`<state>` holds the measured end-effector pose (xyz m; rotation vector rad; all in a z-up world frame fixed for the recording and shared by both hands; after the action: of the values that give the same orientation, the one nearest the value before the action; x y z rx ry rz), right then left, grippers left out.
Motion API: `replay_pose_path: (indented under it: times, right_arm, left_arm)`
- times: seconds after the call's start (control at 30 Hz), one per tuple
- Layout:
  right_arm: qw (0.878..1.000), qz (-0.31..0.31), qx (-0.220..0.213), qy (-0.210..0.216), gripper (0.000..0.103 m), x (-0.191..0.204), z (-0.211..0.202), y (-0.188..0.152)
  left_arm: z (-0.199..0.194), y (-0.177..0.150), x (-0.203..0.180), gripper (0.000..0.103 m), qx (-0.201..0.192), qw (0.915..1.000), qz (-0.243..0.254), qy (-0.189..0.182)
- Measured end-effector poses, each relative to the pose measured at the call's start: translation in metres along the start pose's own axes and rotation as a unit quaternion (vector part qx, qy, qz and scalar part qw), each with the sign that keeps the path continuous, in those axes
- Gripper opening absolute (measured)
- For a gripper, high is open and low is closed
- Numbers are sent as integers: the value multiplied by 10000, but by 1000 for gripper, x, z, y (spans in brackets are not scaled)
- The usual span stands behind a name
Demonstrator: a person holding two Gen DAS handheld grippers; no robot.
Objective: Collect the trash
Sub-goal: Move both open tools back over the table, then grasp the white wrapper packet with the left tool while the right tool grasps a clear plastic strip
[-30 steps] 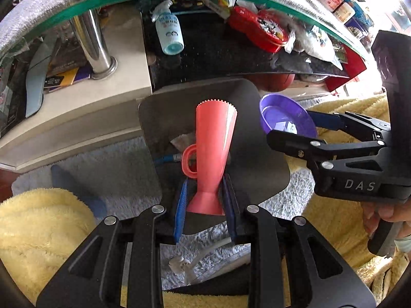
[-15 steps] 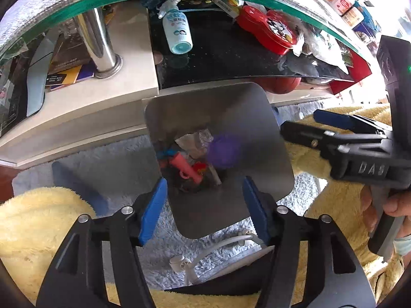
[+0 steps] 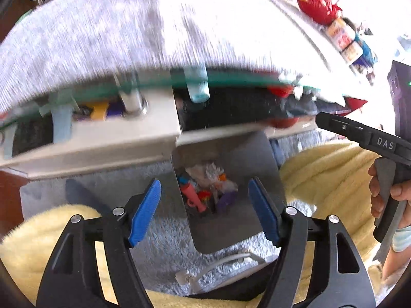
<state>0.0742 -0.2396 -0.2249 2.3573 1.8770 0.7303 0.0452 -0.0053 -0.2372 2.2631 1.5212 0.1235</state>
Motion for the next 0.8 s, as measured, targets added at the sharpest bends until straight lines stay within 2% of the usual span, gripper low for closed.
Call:
replay_pose_path:
  times: [0.3, 0.8]
  right_arm:
    - [9993, -145, -347, 48, 93, 23, -7, 57]
    - [9966, -327, -706, 265, 93, 82, 19, 146]
  left_arm:
    - [-33, 56, 34, 71, -440, 9985, -9, 317]
    - [-25, 151, 96, 71, -703, 9958, -75, 583]
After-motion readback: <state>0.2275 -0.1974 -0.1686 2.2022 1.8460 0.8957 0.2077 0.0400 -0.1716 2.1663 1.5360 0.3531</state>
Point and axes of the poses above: each gripper's, at about its wrist camera, not at the fingertips, and z roughly the way its jaws point, x to its left, y to its top, the point moved 2 cm from there along z, roughly the way its jaws point, and after that the axes turned 13 degrees about z, right-handed, at the moved point
